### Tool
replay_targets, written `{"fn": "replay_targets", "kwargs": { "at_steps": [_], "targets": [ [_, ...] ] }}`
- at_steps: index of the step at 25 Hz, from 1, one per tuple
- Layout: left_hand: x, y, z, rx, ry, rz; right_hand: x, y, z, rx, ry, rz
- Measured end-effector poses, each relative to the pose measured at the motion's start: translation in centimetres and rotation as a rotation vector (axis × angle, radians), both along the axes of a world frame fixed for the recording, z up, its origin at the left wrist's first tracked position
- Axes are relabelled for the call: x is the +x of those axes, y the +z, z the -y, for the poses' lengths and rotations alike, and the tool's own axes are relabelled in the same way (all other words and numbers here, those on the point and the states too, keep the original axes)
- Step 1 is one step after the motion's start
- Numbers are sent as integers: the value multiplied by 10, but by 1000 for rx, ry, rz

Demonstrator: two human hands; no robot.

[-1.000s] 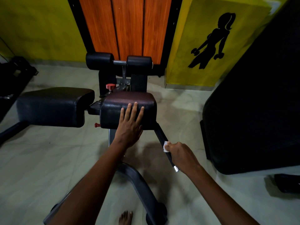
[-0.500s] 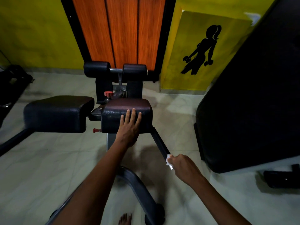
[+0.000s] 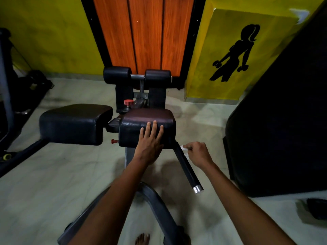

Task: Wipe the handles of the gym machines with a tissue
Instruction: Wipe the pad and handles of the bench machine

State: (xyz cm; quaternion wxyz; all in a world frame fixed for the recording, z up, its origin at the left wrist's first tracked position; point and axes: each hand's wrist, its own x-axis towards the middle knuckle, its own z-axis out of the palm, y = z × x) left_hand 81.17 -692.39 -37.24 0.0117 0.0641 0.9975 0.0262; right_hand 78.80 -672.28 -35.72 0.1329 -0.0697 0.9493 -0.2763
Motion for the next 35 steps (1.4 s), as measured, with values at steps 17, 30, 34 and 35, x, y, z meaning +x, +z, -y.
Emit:
{"fn": "replay_targets", "kwargs": {
  "at_steps": [17,30,34,35],
  "targets": [
    [-11,-30,-1,-96,49,-210,-61,-46,16,17,30,227],
    [-10,-28,-5,-93,56,-172,-38,-42,-10,-57,-7,407],
    [-9,-26,-6,-93,54,-158,-29,-37,-21,-27,13,514],
    [-9,-26,-6,-93,55,-153,-27,-35,-23,-37,4,566]
  ]
}}
